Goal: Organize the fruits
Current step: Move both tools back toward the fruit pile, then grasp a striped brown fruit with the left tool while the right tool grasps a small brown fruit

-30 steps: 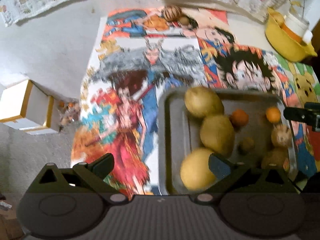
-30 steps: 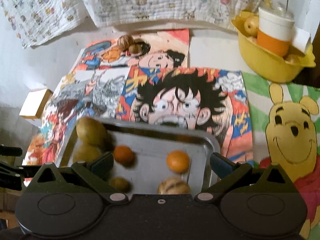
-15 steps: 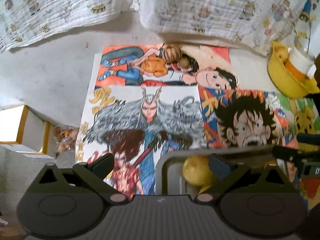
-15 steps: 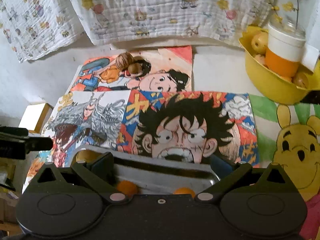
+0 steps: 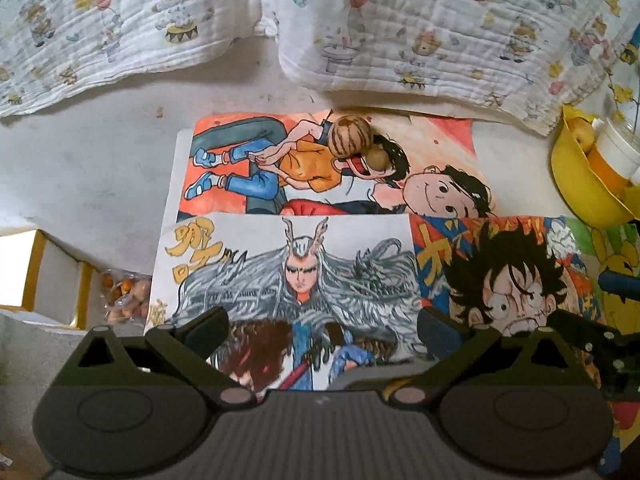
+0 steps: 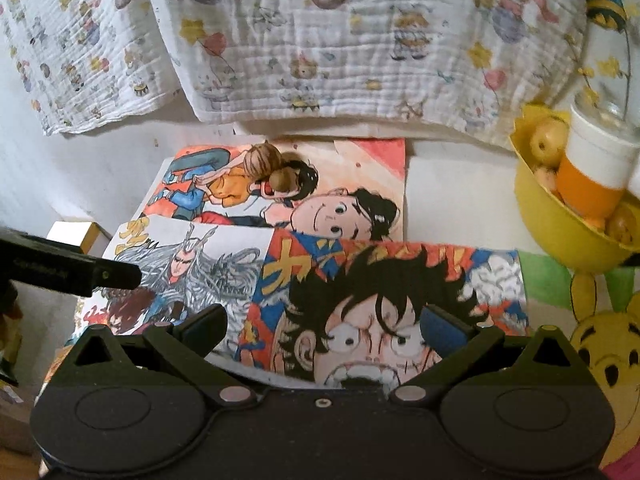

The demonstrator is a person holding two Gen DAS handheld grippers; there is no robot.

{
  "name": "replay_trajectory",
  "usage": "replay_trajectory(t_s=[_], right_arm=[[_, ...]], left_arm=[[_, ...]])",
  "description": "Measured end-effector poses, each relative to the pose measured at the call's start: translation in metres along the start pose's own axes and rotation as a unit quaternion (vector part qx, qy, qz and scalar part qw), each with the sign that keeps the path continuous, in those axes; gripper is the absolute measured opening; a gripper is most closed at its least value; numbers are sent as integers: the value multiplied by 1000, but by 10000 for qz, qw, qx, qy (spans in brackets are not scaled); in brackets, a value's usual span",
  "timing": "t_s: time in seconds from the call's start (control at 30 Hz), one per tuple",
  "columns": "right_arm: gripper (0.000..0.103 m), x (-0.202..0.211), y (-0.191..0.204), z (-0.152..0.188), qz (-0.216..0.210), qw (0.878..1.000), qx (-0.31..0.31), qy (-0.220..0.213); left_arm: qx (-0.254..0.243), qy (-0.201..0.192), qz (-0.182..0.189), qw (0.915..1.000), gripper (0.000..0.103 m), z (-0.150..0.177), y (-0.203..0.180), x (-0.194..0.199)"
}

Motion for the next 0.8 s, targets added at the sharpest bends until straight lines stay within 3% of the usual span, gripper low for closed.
replay_trajectory(t_s=[0.3, 0.47, 0.8], right_arm=[[102, -23, 19, -22, 62, 9952, 954, -221], [102, -43, 24, -43, 31, 9906, 1344, -241], [102, -90, 29, -74, 93, 9817, 1890, -220]], left_arm=[[229, 21, 49, 9997, 102, -24, 11, -27], [805, -102, 587, 9950, 102, -52, 11, -36], [783, -281, 685, 9942, 102, -114, 1, -75]])
Point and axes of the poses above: each gripper's, at about its wrist camera, not at the fingertips, and x roughly against the way its jaws point, y to its left, z to its underside, the point moved 10 cm from there along -x, roughly the way its jaws point
